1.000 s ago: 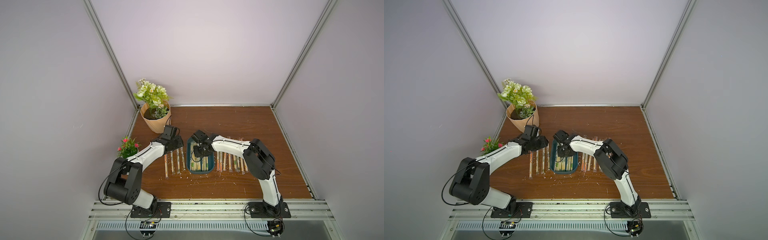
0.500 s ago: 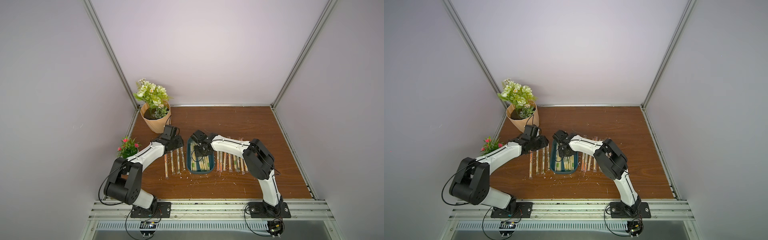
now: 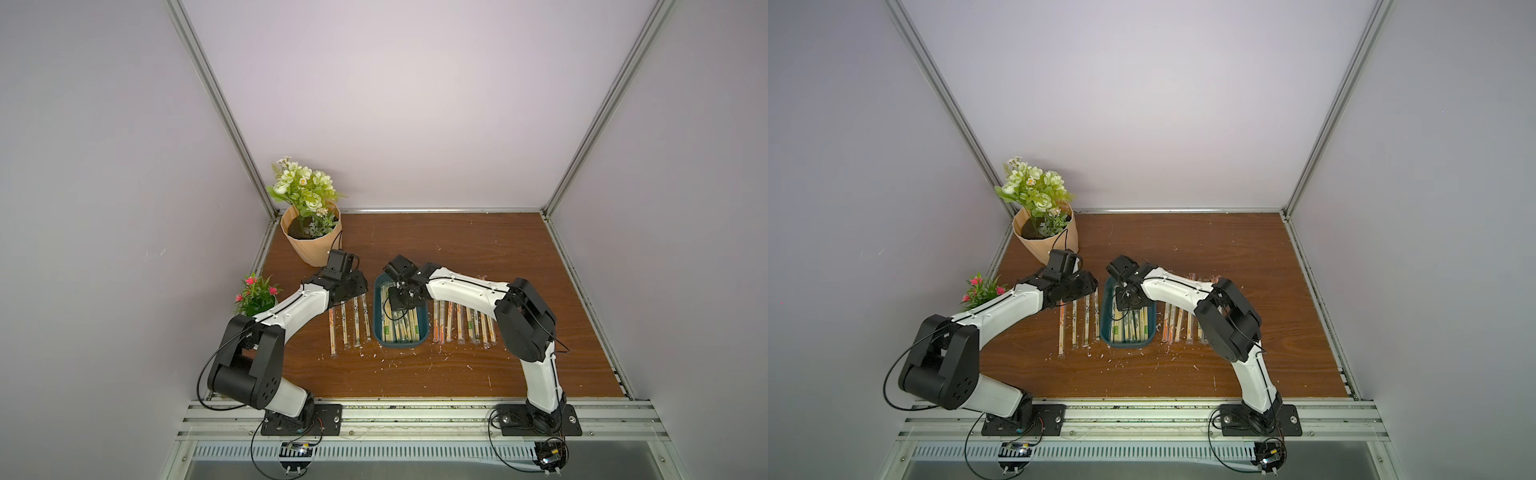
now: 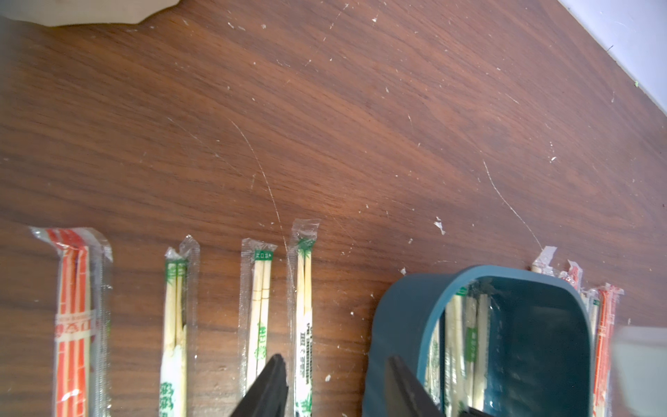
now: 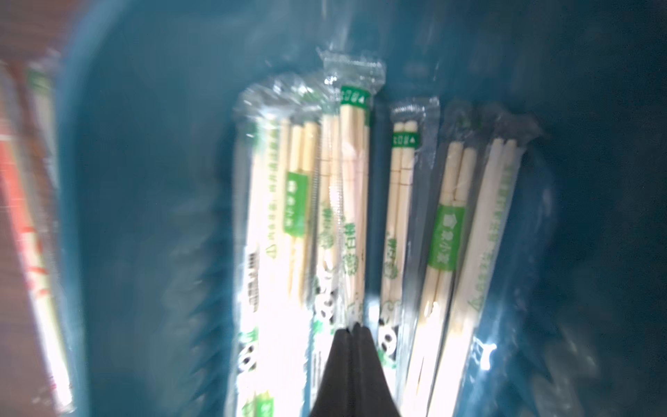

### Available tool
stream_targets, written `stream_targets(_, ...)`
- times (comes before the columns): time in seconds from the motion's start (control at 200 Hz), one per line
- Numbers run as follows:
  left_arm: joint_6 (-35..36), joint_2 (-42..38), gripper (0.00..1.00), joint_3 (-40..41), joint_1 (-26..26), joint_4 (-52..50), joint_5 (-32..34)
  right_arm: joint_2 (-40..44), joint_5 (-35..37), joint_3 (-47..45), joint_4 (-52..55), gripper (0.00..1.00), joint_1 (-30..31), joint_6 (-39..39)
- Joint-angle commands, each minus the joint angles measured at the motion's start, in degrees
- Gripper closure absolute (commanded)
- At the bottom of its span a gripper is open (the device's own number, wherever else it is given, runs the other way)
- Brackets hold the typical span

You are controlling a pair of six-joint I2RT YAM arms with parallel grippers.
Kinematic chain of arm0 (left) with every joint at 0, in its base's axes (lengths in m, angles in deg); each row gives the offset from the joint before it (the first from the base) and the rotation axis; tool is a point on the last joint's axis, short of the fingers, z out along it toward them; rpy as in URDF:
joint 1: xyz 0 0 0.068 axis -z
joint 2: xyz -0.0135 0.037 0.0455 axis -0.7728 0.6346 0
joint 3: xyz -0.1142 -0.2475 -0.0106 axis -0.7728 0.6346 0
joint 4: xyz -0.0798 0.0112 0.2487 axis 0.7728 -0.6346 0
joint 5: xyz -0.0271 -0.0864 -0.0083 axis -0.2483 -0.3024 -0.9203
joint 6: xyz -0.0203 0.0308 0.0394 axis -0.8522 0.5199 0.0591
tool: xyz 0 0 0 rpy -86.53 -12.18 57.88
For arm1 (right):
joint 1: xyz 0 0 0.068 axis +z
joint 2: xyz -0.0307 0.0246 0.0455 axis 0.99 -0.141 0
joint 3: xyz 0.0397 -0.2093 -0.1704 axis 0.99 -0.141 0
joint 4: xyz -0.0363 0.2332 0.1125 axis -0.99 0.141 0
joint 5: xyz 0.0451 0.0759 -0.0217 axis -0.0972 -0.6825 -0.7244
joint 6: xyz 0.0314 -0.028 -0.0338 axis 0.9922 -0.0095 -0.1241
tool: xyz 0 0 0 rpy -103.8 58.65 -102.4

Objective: Take the paired disposable chopsticks out of the storage box
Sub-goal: Pick up the paired disposable chopsticks from the storage box, then place the paired disposable chopsticks at the center of the board.

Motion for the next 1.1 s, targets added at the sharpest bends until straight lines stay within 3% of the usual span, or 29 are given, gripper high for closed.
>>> stream_targets(0.0,1.2,0.4,0.53,0.7,-0.7,0.7,-1.3,4.3,-0.9,1.5,0.2,1.0,-0.3,0.7)
stream_targets(0.445,1.6,-0.2,0.54,1.9,0.1,2.2,-3.5,12.8,-2.0,-3.0,-3.5,1.0,-3.3,2.3)
stream_targets(0.826,1.3,-0.4,0.54,1.7,1.8,2.0,-2.7,23.5,-1.1,-14.8,-4.7,1.0,-11.9,1.4)
stream_targets(1.096,1.2,0.3,0.54,1.0,2.2,2.0,-2.6,23.1,-1.1,-20.2,-6.4,1.0,-14.3,-0.2)
